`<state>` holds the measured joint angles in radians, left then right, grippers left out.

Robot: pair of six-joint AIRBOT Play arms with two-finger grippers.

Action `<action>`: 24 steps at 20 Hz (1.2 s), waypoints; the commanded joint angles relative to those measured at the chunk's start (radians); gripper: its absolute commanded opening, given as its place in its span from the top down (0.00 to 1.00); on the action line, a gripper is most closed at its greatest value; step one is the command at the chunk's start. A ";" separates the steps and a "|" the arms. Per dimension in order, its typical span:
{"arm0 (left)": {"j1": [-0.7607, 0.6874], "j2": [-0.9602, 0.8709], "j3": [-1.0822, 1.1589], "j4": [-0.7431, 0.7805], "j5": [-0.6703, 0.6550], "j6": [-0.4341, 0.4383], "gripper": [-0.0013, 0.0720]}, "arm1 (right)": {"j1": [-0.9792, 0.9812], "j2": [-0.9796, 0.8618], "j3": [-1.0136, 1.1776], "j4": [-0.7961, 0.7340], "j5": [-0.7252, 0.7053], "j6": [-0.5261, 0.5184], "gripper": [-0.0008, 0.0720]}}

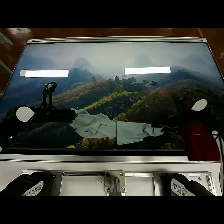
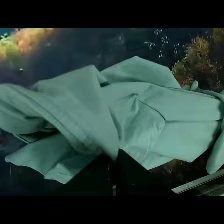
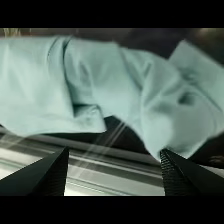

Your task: Fold the shirts.

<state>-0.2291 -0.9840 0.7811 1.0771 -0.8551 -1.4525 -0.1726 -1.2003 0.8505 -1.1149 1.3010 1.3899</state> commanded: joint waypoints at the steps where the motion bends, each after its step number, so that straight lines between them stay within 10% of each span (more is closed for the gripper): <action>1: 0.000 -0.001 0.000 0.000 -0.001 0.000 0.93 | -0.103 0.005 0.137 -0.108 0.043 0.058 0.07; 7: 0.000 -0.001 0.000 0.000 -0.002 0.000 0.93 | -0.019 0.006 0.087 -0.008 0.105 0.044 0.07; 24: 0.000 -0.001 0.000 0.000 -0.001 0.000 0.93 | 0.274 -0.145 -0.209 0.245 -0.285 0.053 0.14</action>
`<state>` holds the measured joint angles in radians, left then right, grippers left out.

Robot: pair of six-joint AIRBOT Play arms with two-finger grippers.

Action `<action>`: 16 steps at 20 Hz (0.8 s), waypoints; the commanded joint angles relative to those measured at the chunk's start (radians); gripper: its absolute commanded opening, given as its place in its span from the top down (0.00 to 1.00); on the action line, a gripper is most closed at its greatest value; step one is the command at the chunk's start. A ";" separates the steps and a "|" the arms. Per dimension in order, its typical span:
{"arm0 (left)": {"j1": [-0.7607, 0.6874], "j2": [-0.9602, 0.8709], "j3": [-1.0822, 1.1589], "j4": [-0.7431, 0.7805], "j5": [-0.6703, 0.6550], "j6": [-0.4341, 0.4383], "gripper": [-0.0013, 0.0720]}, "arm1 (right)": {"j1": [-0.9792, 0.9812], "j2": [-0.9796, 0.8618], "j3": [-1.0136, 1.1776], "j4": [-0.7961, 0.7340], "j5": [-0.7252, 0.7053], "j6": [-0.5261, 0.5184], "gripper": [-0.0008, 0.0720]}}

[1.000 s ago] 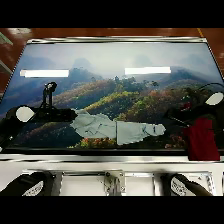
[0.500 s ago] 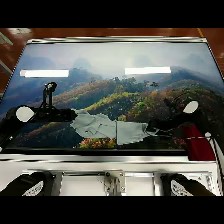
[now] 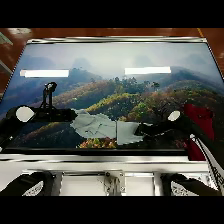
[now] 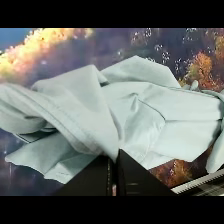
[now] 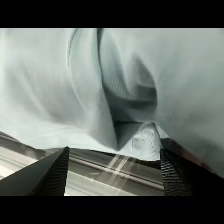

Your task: Fold the shirts.

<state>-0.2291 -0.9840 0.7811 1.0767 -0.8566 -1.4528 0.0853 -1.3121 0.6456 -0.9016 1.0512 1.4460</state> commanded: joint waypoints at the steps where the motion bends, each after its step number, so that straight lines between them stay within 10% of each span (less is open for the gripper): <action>1: 0.000 -0.001 0.000 0.000 0.000 0.000 0.93 | 0.016 -0.033 -0.005 0.040 -0.047 -0.003 0.24; 5: 0.000 -0.001 0.000 0.000 0.001 0.000 0.93 | 0.016 -0.033 -0.005 0.082 -0.076 -0.003 0.27; 6: 0.000 -0.001 0.000 0.001 0.001 0.001 0.93 | 0.016 -0.034 -0.005 0.086 -0.074 -0.003 0.50; 10: 0.000 -0.001 0.000 0.000 0.001 0.000 0.93 | 0.016 -0.034 -0.005 0.093 -0.066 -0.007 0.88; 16: 0.026 0.006 0.059 0.080 -0.026 0.012 0.93 | 0.015 -0.006 0.112 0.087 0.095 -0.109 0.90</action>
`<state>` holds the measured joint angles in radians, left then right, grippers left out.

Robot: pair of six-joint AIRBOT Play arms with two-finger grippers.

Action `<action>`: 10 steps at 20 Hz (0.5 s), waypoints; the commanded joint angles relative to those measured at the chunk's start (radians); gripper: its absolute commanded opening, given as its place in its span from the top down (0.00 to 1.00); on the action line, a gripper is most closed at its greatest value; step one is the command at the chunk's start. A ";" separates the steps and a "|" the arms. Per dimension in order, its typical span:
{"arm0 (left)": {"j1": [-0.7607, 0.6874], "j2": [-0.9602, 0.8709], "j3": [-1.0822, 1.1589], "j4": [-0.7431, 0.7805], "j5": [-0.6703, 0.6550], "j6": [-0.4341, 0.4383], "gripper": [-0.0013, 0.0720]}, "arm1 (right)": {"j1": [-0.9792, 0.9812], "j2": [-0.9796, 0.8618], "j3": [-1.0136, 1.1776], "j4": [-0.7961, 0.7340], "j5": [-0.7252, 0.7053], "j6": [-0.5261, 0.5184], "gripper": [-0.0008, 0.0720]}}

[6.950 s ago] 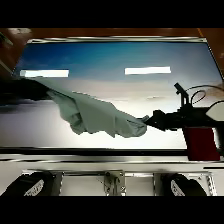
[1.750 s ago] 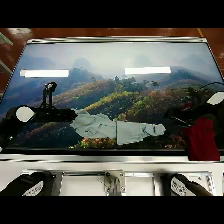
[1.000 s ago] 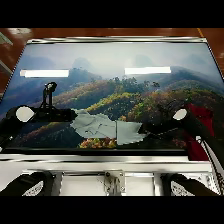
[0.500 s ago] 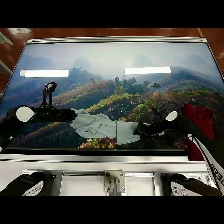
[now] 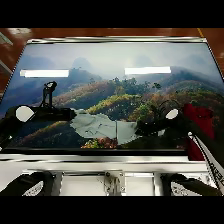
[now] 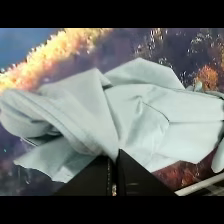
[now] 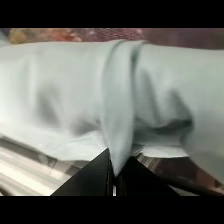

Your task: Fold the shirts.

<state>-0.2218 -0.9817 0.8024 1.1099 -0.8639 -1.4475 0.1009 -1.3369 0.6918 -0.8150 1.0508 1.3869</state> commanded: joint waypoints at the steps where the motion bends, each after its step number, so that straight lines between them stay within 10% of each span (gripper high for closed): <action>1: 0.045 0.007 0.082 0.054 -0.043 0.007 0.93 | 0.000 0.048 0.119 -0.005 0.126 -0.056 0.90; 6: 0.235 0.077 0.509 0.063 -0.153 0.067 0.93 | 0.000 0.311 0.558 -0.205 0.138 -0.030 0.91; 10: 0.367 0.131 0.956 0.064 -0.190 0.068 0.93 | 0.000 0.486 0.951 -0.594 0.034 0.212 0.91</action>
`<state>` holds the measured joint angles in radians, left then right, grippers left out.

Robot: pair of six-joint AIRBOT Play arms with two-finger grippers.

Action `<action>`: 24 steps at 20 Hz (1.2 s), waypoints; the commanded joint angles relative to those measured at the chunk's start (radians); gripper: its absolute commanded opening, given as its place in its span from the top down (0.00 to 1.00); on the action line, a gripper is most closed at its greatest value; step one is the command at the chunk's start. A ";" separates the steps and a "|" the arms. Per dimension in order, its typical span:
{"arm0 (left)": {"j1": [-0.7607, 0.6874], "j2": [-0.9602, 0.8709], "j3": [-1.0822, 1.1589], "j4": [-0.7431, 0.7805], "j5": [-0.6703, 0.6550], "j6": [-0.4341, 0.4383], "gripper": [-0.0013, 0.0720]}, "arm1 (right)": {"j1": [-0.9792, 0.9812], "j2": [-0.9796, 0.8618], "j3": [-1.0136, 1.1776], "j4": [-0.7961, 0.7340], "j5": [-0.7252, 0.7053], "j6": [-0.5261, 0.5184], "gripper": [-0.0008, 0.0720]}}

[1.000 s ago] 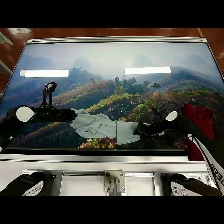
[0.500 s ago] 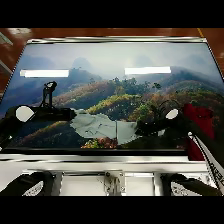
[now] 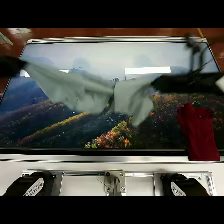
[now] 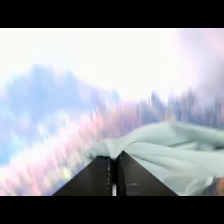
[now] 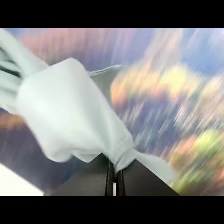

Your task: Fold the shirts.

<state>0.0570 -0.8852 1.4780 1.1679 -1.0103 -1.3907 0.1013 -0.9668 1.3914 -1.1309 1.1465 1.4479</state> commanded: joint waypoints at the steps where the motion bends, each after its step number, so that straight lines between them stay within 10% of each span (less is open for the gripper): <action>1: 0.108 0.042 0.380 0.013 -0.062 0.016 0.93 | -0.001 0.141 0.324 -0.346 -0.055 0.187 0.91; 10: 0.130 0.071 0.515 0.338 -0.303 0.020 0.93 | 0.000 0.202 0.453 -0.450 0.325 0.140 0.91; 17: 0.132 0.058 0.474 0.460 -0.299 -0.002 0.93 | 0.000 0.202 0.453 -0.635 0.247 0.122 0.91; 24: 0.132 0.063 0.474 0.356 -0.301 -0.002 0.93 | 0.000 0.144 0.453 -0.328 0.395 0.131 0.90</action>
<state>0.1886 -0.8223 1.9526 1.5528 -1.3067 -1.3914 0.1005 -0.7933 1.8439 -1.5795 1.4319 1.5860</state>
